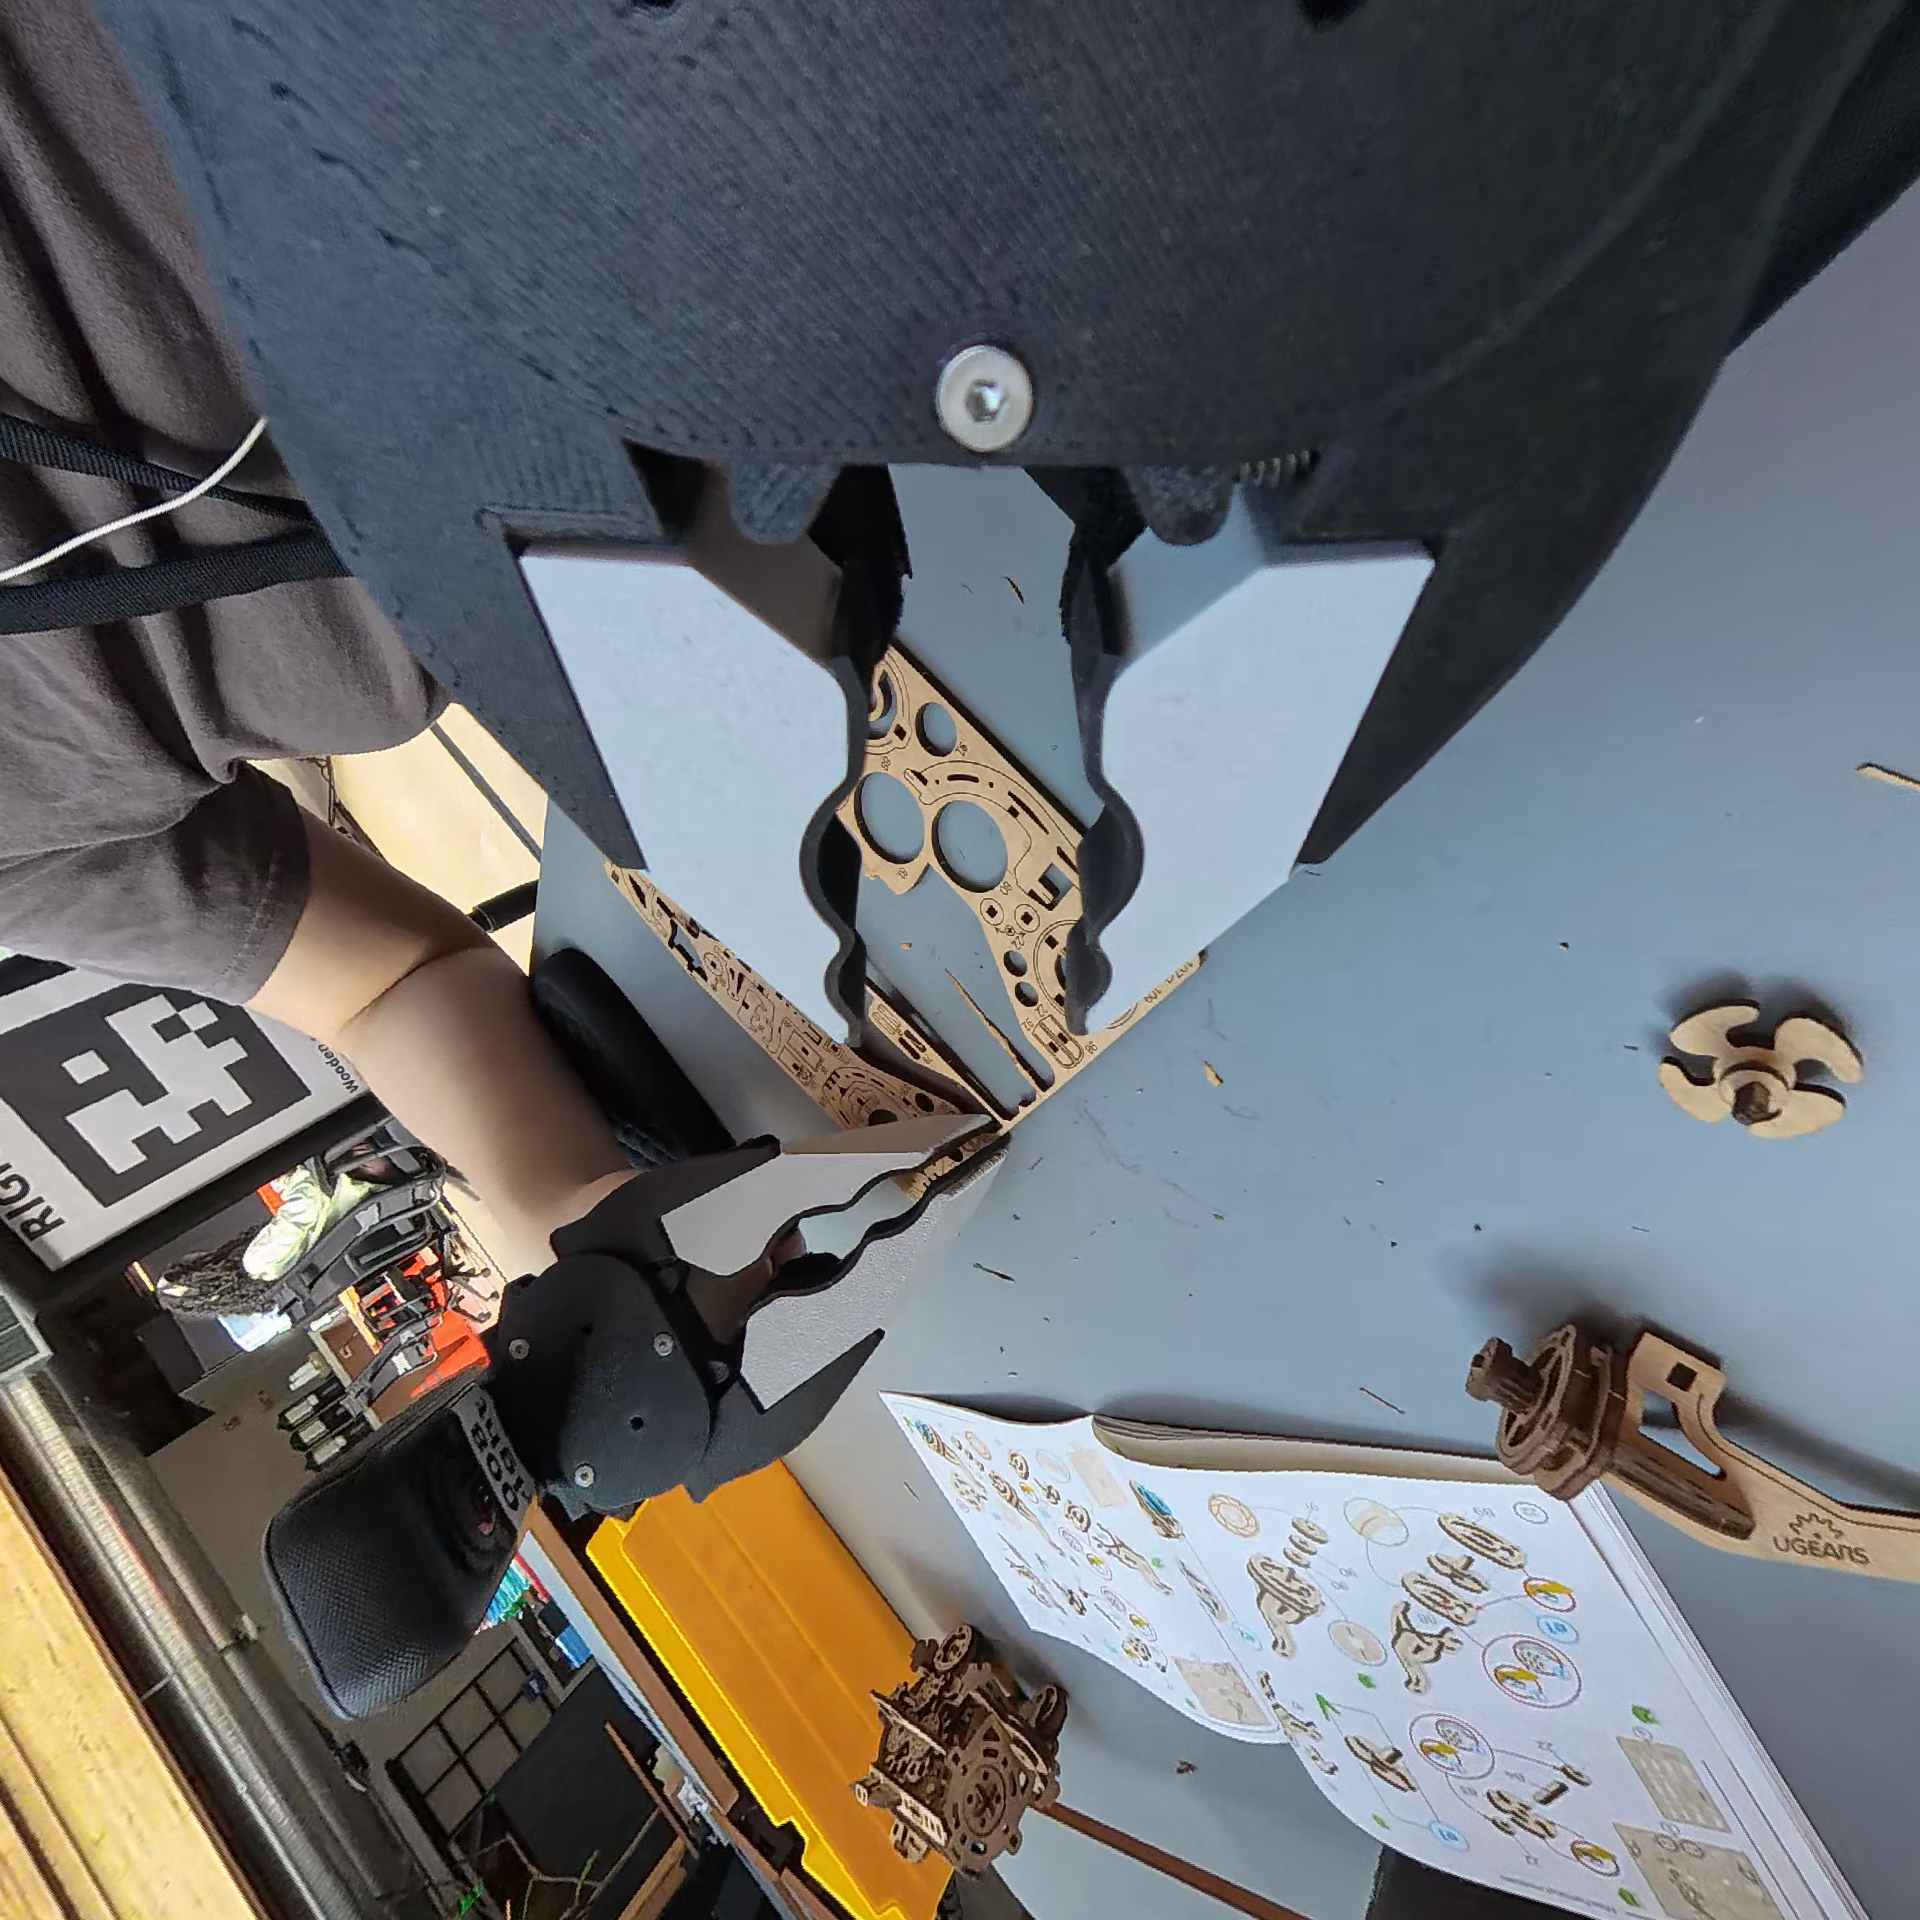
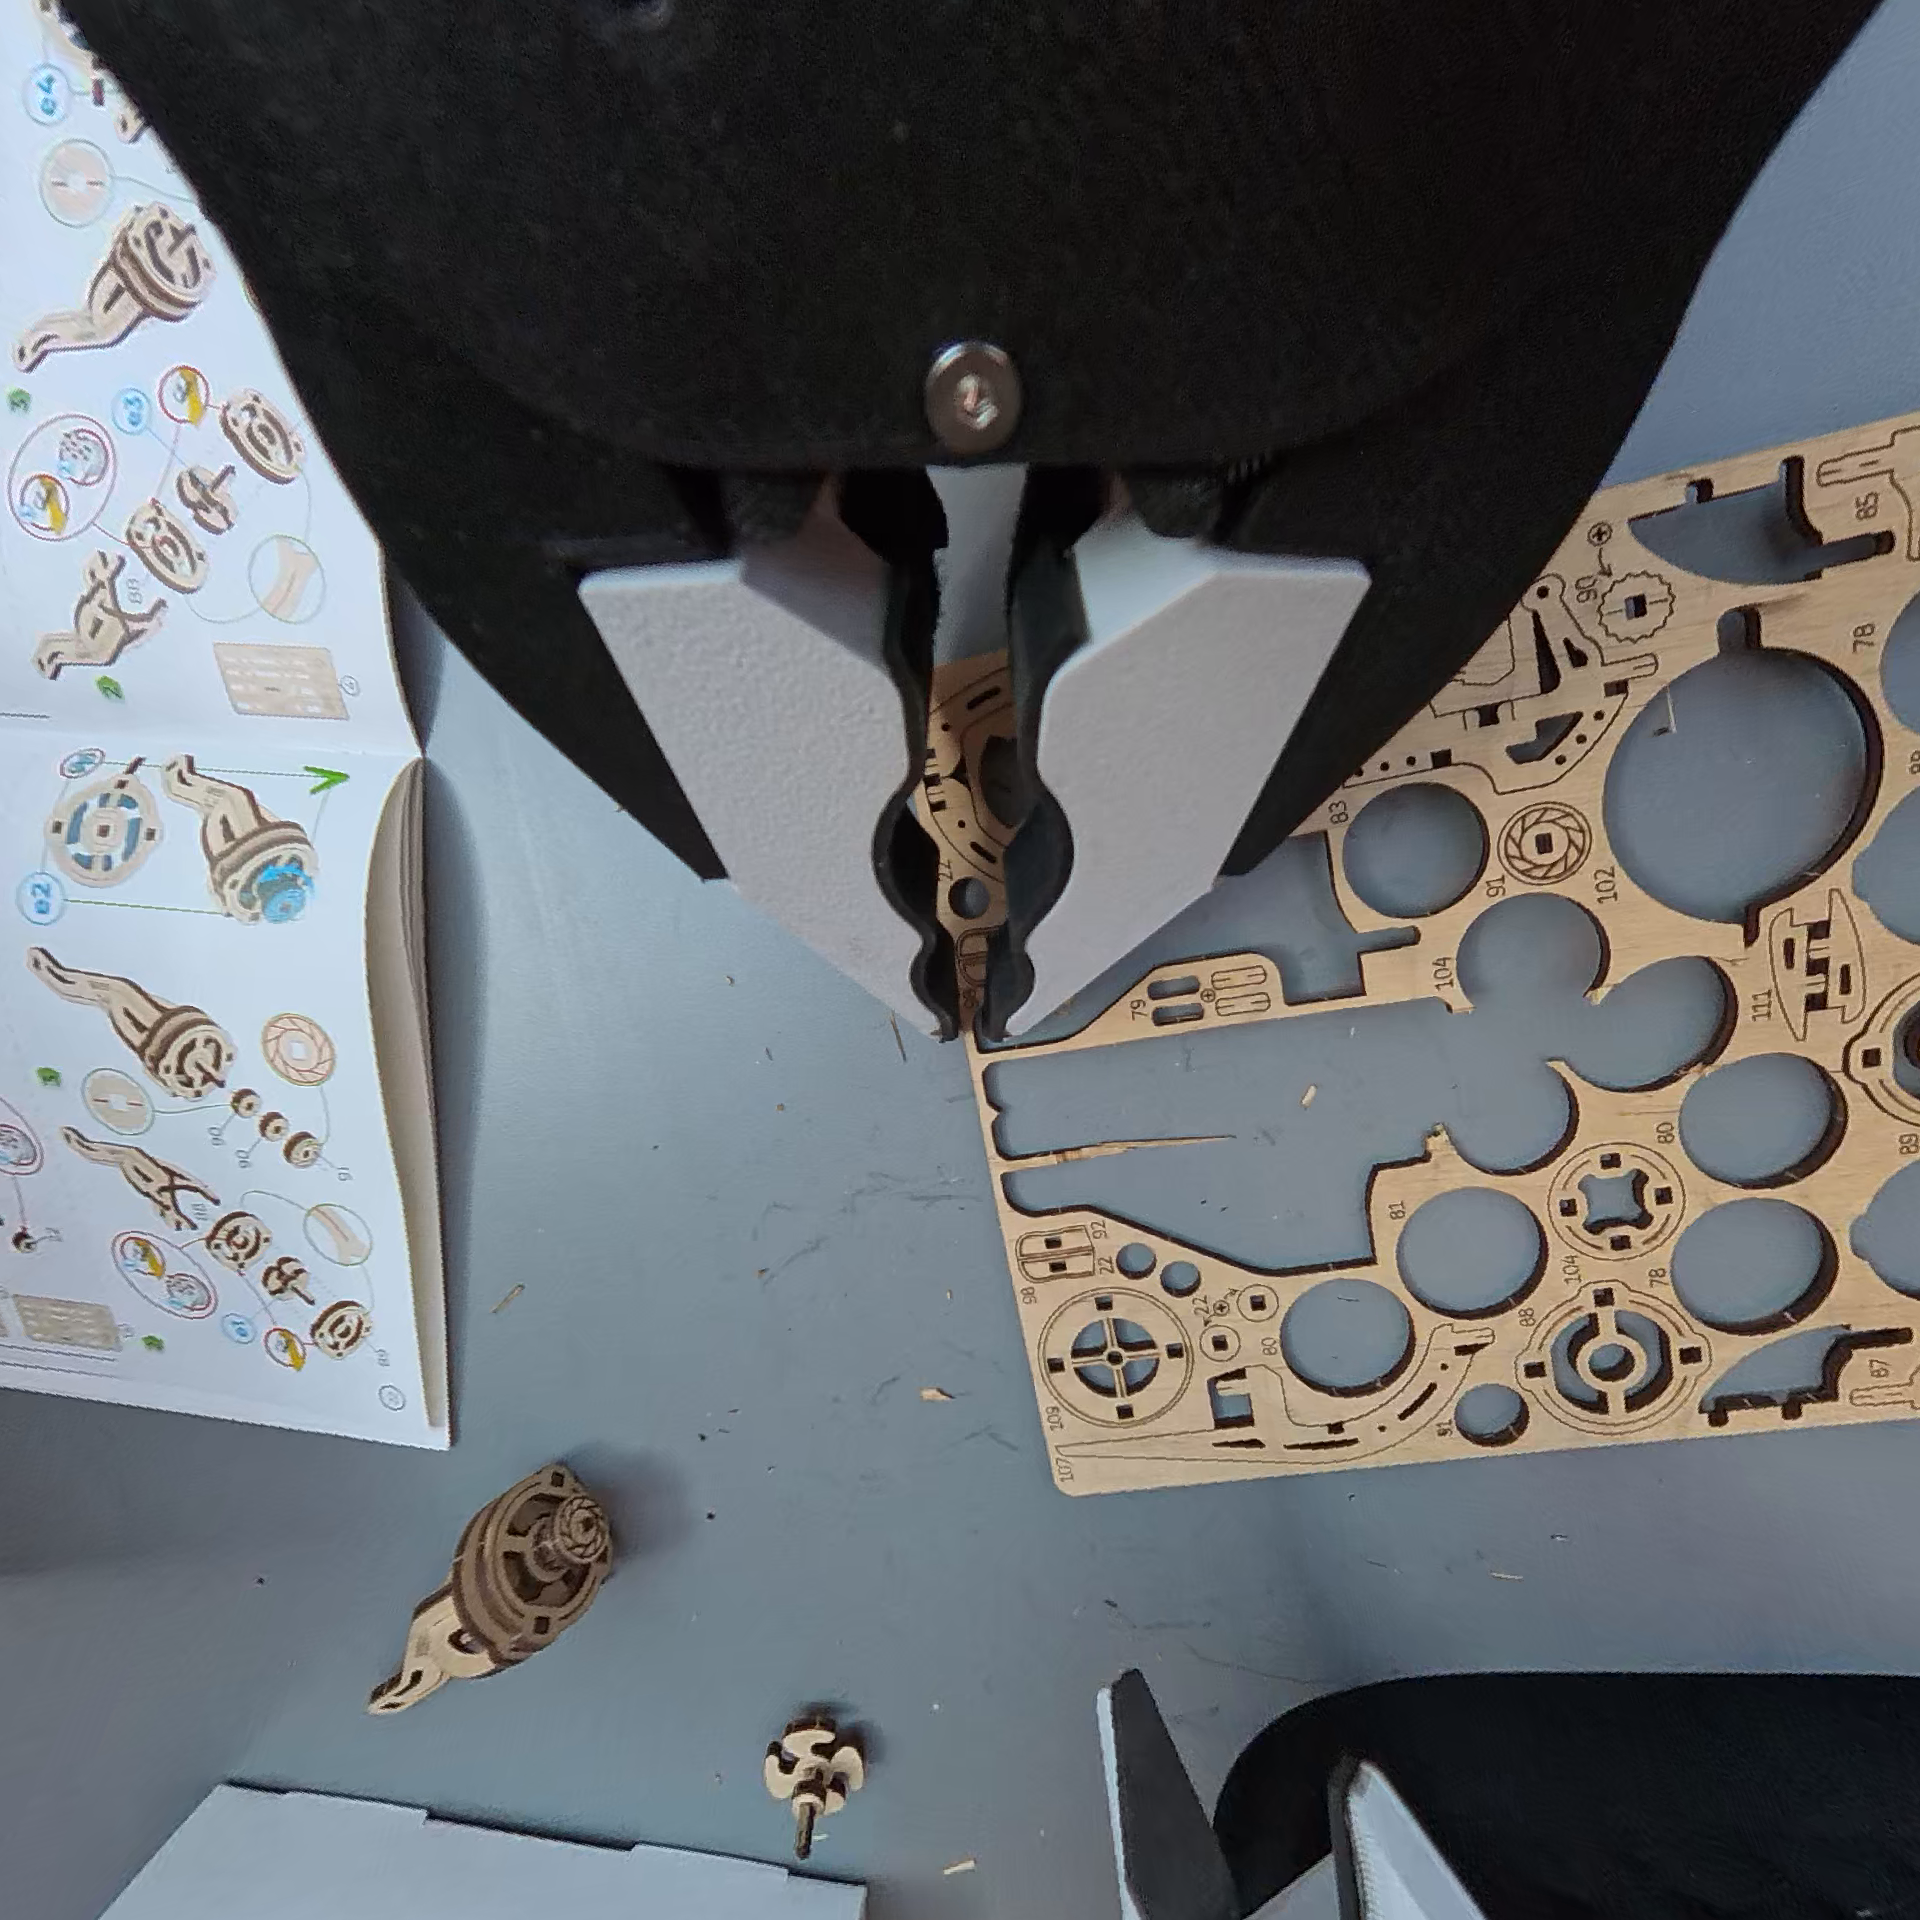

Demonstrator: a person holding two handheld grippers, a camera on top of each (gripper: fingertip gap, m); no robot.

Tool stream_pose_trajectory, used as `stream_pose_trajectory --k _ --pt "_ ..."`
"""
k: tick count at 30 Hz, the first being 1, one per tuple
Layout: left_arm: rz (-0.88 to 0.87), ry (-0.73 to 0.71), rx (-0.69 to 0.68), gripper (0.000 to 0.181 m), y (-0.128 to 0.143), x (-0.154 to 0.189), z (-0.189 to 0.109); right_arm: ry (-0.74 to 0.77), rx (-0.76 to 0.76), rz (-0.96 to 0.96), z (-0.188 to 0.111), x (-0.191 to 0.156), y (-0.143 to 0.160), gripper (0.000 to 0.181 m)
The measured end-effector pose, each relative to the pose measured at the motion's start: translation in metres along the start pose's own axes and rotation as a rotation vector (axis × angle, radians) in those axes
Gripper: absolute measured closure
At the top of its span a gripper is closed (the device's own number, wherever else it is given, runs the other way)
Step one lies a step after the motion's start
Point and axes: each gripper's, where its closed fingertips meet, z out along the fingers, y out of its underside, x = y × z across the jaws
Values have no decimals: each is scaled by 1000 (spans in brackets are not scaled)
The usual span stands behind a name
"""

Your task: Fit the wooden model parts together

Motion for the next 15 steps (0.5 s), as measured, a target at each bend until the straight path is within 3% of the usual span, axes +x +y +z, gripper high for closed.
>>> stream_pose_trajectory --k 1,4,7,10,12,15 --pt "12 -2 9 145 -1 2 -1 20 12 1 -1 1 0 177" --pt "76 -61 81 149 -9 6 -17 116 60 -49 -8 6 2 166" --pt "163 -237 160 150 -14 -1 -69 198 110 -77 -23 12 -4 165" --pt "207 -611 207 149 -10 -40 -174 186 168 -24 -29 14 -17 164" --pt "98 -826 225 146 6 -70 -251 190 180 -10 -28 19 -21 164" --pt "-36 -1175 18 142 55 -122 -337 185 174 11 -23 23 -23 163"
